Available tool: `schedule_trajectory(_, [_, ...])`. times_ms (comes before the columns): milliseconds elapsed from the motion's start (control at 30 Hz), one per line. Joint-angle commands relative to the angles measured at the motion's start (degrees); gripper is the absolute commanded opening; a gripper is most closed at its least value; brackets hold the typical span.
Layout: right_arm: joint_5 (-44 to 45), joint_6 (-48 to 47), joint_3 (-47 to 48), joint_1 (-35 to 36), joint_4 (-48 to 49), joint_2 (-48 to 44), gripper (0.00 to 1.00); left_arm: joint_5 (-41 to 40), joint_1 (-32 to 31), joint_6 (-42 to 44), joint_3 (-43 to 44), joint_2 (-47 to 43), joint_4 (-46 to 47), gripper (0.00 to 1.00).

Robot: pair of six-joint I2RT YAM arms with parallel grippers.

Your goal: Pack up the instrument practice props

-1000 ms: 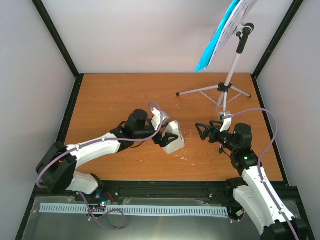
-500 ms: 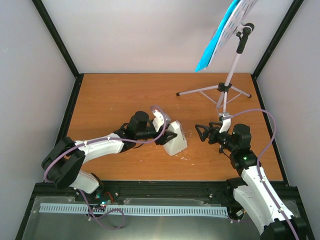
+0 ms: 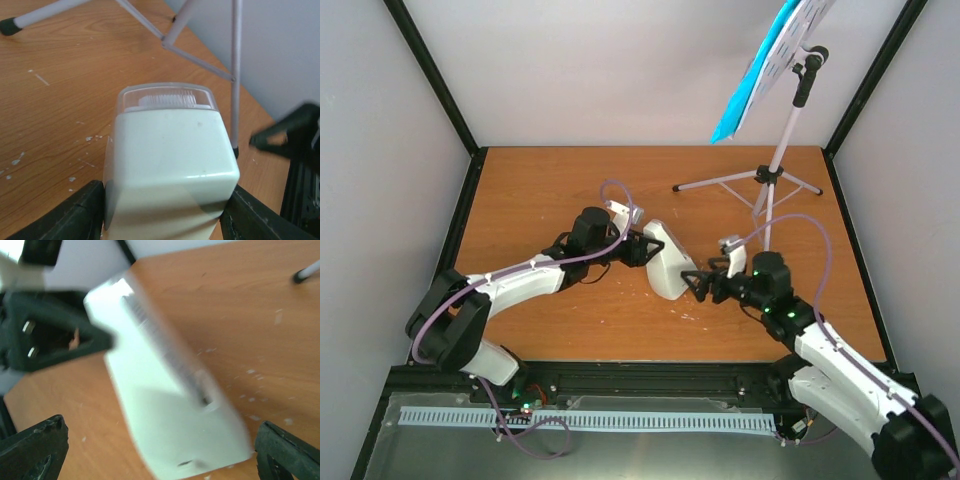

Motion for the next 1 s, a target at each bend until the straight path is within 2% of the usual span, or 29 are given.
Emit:
schedule_trajectory(0, [12.90, -1.92, -1.59, 10.53, 1.49, 5.16, 0.99, -1.77, 1.43, -4.95, 3.92, 1.11, -3.84, 0.49])
schedule_trajectory(133, [19.03, -1.97, -2.09, 15.81, 4.58, 11.44, 0.97, -2.15, 1.59, -5.33, 4.98, 1.94, -4.85, 0.48])
schedule_trajectory(333, [23.50, -4.09, -2.02, 20.67, 8.63, 17.51, 0.97, -2.13, 1.53, -5.34, 5.58, 2.36, -5.34, 0.48])
schedule_trajectory(567, [28.29, -6.86, -1.69, 22.02, 13.25, 23.24, 0.98, -1.98, 1.53, -5.09, 5.72, 2.25, -5.90, 0.47])
schedule_trajectory(833, [29.15, -9.01, -0.52, 22.42, 17.22, 28.31, 0.97, -2.27, 1.52, -4.81, 6.05, 2.22, -6.51, 0.47])
schedule_trajectory(967, [30.19, -9.50, 0.02, 22.79, 18.70, 30.57, 0.88, -1.90, 1.57, -4.99, 6.05, 2.40, -6.52, 0.47])
